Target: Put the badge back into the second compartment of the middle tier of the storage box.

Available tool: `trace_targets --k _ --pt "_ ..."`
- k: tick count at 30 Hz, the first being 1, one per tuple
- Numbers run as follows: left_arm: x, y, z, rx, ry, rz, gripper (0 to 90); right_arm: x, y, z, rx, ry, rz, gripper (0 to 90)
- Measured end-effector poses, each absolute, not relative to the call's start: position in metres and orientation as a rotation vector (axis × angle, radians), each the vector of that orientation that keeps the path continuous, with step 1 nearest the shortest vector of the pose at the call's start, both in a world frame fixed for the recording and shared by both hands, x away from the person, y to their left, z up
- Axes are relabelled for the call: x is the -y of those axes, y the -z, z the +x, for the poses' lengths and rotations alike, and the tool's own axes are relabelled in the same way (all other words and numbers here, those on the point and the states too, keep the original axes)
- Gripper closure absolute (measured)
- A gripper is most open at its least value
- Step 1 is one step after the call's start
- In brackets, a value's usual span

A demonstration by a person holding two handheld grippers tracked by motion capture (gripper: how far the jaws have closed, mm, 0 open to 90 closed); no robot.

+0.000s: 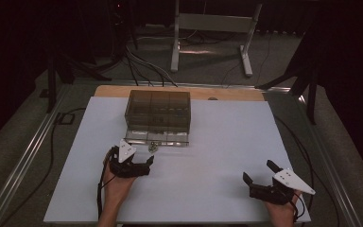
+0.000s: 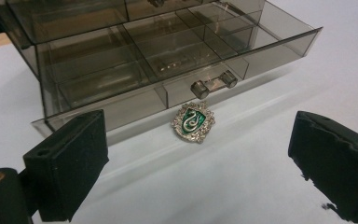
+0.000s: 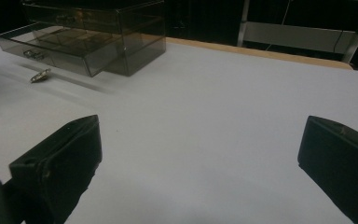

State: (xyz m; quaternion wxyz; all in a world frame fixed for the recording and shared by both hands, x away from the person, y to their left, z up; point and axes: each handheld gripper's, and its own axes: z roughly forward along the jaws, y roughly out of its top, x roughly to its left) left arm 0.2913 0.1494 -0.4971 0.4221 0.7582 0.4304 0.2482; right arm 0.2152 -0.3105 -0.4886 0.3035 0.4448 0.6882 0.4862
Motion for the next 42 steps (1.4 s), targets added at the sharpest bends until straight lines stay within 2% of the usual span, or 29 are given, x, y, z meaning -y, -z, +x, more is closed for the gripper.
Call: trace_targets --k 18,25,35,42 --pt "-0.126 0.510 0.303 -1.115 -0.593 1.955 8.2 0.311 0.489 0.215 -1.825 -1.286 1.177 0.0" --pt "-0.120 0.515 0.306 -1.148 -0.596 1.975 14.7 0.310 0.489 0.216 -1.827 -1.284 1.175 0.0" --pt "-0.113 0.523 0.314 -1.220 -0.599 2.007 17.4 0.310 0.489 0.216 -1.828 -1.282 1.175 0.0" --pt "-0.104 0.524 0.320 -1.278 -0.672 2.015 30.4 0.310 0.489 0.216 -1.827 -1.283 1.180 0.0"
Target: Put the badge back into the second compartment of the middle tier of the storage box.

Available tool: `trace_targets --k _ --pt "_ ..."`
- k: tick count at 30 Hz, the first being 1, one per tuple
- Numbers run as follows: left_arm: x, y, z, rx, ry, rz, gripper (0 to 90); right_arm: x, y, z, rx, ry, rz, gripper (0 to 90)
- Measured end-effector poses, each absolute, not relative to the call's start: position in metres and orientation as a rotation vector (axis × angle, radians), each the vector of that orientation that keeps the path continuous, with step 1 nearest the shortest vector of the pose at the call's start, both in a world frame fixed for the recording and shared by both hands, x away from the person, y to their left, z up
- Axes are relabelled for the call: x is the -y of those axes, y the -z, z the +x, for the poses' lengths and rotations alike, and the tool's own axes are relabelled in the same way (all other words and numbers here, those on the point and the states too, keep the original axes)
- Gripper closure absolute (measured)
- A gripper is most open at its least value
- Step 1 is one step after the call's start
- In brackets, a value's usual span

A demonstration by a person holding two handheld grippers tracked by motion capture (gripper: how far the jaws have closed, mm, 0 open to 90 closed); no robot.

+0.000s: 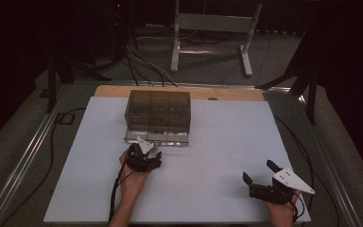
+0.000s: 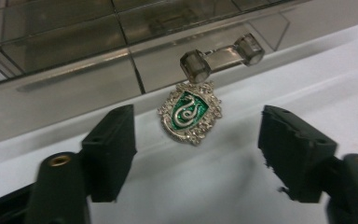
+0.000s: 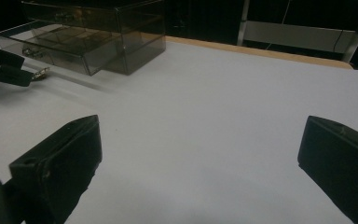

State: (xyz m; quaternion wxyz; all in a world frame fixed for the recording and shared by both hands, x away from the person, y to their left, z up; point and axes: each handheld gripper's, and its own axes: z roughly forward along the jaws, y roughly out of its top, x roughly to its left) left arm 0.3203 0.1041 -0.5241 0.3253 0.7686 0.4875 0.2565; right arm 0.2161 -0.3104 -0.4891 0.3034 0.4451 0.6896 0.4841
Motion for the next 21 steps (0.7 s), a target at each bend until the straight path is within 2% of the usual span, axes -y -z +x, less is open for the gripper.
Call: trace_targets --k 12,21 --pt "-0.099 0.526 0.330 -1.326 -0.647 2.024 44.6 0.310 0.489 0.217 -1.829 -1.279 1.179 0.0" --pt "-0.093 0.527 0.335 -1.331 -0.645 2.023 47.5 0.311 0.489 0.216 -1.828 -1.277 1.180 0.0"
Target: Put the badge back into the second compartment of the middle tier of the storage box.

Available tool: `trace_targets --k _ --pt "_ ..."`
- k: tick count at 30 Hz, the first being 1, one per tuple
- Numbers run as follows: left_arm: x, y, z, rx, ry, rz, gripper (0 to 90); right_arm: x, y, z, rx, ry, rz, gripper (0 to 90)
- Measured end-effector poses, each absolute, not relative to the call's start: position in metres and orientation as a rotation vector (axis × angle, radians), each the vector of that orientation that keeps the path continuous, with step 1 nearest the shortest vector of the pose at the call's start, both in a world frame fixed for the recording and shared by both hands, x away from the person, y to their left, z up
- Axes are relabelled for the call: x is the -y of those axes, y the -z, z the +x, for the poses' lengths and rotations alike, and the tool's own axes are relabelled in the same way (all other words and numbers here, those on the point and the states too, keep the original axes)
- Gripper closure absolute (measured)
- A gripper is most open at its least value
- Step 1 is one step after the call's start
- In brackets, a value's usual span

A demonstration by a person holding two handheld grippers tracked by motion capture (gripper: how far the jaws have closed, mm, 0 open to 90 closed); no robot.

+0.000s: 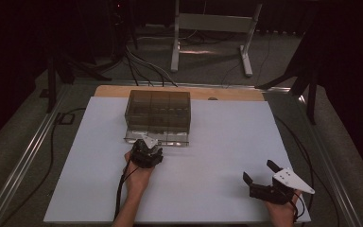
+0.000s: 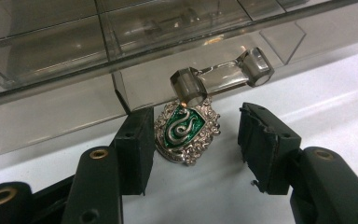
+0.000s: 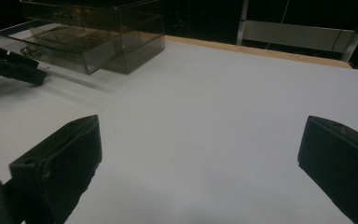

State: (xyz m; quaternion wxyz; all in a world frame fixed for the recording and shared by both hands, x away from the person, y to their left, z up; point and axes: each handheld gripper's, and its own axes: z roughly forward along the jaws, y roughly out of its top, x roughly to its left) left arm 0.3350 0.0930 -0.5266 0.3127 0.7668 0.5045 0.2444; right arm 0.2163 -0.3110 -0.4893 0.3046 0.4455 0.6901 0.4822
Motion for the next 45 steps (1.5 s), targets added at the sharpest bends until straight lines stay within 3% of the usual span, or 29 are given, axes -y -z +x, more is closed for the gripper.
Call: trace_targets --k 8,13,24,45 --pt "-0.094 0.527 0.339 -1.347 -0.615 2.012 47.6 0.311 0.489 0.216 -1.828 -1.275 1.181 0.0" --pt "-0.093 0.526 0.339 -1.319 -0.608 2.025 57.4 0.311 0.490 0.217 -1.829 -1.273 1.180 0.0" --pt "-0.089 0.523 0.333 -1.281 -0.619 2.070 59.2 0.311 0.490 0.217 -1.833 -1.272 1.182 0.0" --pt "-0.100 0.511 0.318 -1.188 -0.634 2.110 83.0 0.310 0.490 0.217 -1.843 -1.267 1.183 0.0"
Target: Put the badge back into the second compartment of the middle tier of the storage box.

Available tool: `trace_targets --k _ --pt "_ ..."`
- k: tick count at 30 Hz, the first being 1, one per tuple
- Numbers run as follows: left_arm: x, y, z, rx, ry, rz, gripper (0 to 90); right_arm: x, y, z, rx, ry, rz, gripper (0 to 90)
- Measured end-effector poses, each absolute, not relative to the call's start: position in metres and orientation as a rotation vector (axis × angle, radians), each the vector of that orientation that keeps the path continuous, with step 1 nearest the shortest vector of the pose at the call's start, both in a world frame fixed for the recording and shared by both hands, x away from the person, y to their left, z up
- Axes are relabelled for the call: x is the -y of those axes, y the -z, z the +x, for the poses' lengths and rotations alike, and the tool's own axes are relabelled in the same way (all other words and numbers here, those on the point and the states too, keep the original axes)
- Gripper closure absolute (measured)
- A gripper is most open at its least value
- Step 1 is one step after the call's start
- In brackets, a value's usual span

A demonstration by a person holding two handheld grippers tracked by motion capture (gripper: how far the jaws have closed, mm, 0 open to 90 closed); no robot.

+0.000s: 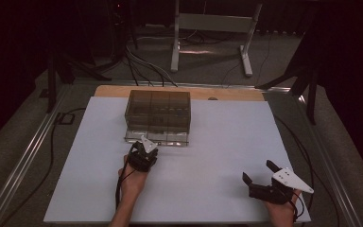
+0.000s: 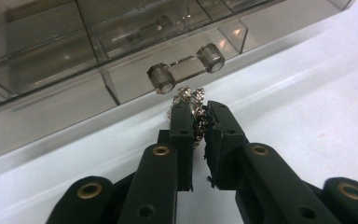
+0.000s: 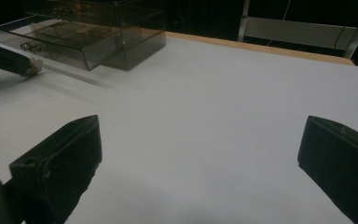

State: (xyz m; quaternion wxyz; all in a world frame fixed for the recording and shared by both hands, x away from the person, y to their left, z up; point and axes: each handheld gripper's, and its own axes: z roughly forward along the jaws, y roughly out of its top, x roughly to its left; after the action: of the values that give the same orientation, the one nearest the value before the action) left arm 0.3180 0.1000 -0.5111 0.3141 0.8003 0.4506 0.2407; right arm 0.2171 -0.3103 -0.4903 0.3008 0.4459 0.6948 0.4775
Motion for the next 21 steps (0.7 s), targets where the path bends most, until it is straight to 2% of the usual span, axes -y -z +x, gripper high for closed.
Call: trace_targets --k 6,21 --pt "-0.106 0.509 0.316 -1.182 -0.691 2.130 88.2 0.310 0.491 0.217 -1.846 -1.265 1.183 0.0" --pt "-0.114 0.509 0.318 -1.194 -0.645 2.106 89.2 0.310 0.491 0.218 -1.845 -1.262 1.186 0.0"
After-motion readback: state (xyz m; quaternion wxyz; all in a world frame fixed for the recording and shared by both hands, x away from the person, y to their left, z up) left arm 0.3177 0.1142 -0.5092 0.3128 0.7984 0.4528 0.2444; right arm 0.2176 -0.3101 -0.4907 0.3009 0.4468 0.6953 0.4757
